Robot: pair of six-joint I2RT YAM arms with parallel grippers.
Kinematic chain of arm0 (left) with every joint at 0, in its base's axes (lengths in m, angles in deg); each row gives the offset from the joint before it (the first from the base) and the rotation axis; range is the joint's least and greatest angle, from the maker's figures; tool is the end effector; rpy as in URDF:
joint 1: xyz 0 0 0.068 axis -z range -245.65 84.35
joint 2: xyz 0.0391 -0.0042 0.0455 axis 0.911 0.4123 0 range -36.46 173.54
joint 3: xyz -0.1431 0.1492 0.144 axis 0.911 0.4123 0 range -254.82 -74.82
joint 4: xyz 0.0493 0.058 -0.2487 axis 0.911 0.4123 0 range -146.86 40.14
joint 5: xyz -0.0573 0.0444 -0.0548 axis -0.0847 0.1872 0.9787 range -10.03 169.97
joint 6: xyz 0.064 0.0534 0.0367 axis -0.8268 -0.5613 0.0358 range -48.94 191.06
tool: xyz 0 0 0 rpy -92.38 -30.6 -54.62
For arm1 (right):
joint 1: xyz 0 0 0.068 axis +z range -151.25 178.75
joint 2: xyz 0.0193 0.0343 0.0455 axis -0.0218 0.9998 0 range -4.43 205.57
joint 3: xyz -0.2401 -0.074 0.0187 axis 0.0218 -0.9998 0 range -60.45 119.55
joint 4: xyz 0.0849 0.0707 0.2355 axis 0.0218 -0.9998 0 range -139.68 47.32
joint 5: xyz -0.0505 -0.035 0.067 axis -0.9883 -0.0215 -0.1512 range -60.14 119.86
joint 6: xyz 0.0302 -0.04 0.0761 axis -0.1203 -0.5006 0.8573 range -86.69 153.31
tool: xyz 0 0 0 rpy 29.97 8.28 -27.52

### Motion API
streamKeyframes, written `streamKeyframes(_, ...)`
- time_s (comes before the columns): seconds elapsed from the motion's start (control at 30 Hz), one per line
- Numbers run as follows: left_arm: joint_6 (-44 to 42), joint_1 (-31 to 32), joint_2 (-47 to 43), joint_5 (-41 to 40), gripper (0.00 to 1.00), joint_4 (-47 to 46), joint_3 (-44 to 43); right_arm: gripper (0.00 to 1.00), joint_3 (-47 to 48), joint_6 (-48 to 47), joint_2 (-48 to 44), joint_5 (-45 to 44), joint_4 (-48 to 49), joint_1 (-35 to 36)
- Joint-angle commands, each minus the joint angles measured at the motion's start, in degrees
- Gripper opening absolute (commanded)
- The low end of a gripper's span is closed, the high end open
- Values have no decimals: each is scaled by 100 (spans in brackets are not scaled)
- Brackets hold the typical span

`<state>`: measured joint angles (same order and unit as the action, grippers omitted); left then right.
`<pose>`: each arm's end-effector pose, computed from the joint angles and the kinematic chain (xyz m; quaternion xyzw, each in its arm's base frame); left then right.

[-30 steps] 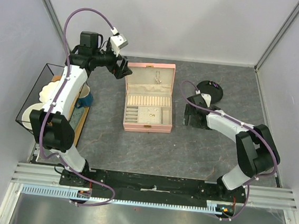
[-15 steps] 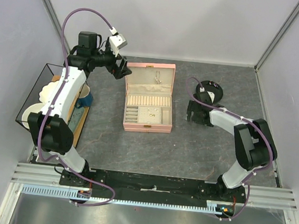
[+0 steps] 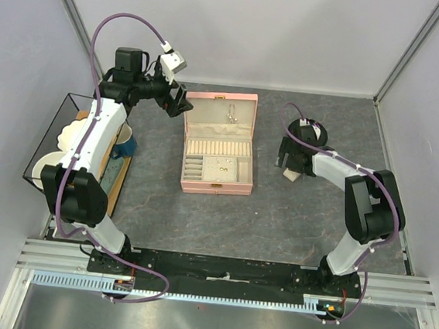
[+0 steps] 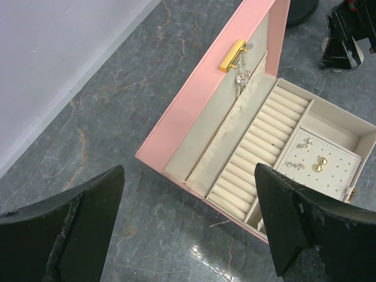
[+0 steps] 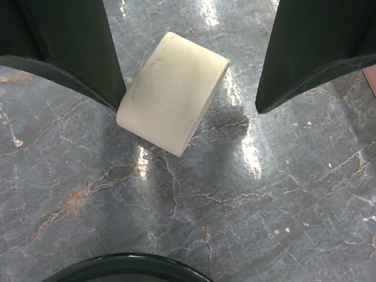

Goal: Organize the mixed jewelry

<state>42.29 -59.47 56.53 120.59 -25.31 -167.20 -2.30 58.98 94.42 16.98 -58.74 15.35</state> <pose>0.3837 -0.0950 0.3405 0.4066 0.7326 -0.2091 0.5042 0.3552 0.0870 0.1112 0.1072 0.9467 0.0022 0.3038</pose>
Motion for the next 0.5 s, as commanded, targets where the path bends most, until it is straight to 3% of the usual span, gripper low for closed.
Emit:
streamKeyframes(0.0,-251,-20,-246,16,99,-184,62,98,276,-45,126,111,155,-25)
streamKeyframes(0.27,-269,-29,-387,34,99,-184,150,97,162,87,205,111,146,-25)
streamKeyframes(0.4,-252,-37,-510,60,99,-184,176,83,21,122,91,58,129,-25)
streamKeyframes(0.47,-251,-37,-536,51,99,-193,203,70,-14,122,-6,-12,103,-25)
